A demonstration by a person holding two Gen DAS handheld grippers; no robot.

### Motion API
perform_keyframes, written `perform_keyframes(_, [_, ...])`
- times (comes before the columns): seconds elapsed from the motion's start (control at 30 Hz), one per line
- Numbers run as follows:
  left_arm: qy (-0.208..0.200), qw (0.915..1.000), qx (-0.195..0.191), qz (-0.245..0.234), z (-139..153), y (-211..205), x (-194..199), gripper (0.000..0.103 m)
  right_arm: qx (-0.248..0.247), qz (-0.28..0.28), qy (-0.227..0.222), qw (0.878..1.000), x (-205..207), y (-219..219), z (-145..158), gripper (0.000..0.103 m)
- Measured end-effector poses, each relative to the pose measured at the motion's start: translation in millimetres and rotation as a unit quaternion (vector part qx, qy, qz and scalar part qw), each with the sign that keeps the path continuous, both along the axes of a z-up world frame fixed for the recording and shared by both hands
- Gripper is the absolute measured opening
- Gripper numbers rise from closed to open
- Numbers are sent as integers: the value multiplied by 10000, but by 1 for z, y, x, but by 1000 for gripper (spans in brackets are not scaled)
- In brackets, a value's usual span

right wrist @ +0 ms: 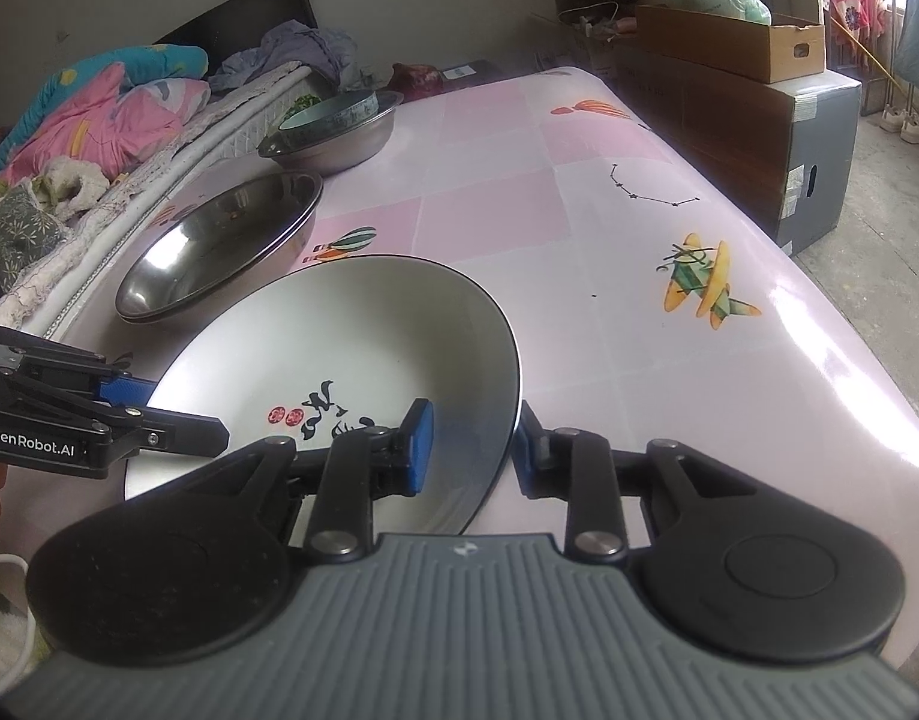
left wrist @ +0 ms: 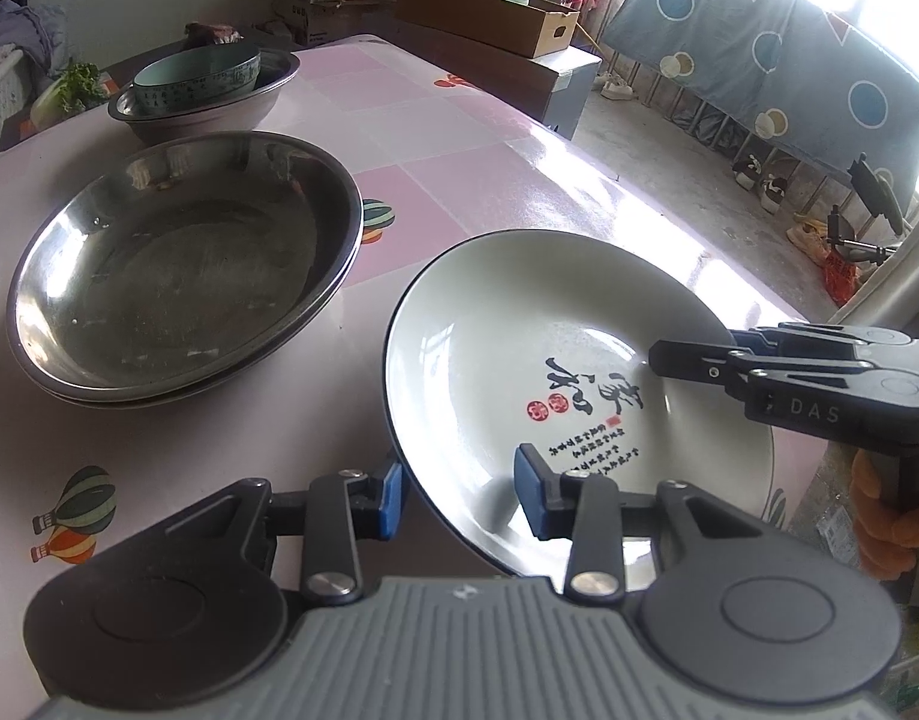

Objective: Organize plates and bowls
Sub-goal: 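Carry the white calligraphy plate with both grippers over the steel plate stack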

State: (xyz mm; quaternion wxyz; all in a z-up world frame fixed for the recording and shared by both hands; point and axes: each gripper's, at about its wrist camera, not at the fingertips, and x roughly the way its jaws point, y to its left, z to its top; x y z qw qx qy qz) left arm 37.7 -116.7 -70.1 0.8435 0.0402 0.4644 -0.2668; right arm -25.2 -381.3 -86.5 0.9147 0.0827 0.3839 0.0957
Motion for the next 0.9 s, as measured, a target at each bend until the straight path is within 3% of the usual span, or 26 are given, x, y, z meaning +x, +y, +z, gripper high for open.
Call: perform_keyframes(0.9, [55,9998,-23,200,5,1,-1,39,-55,-37,-146,9999,-2,2,15,28])
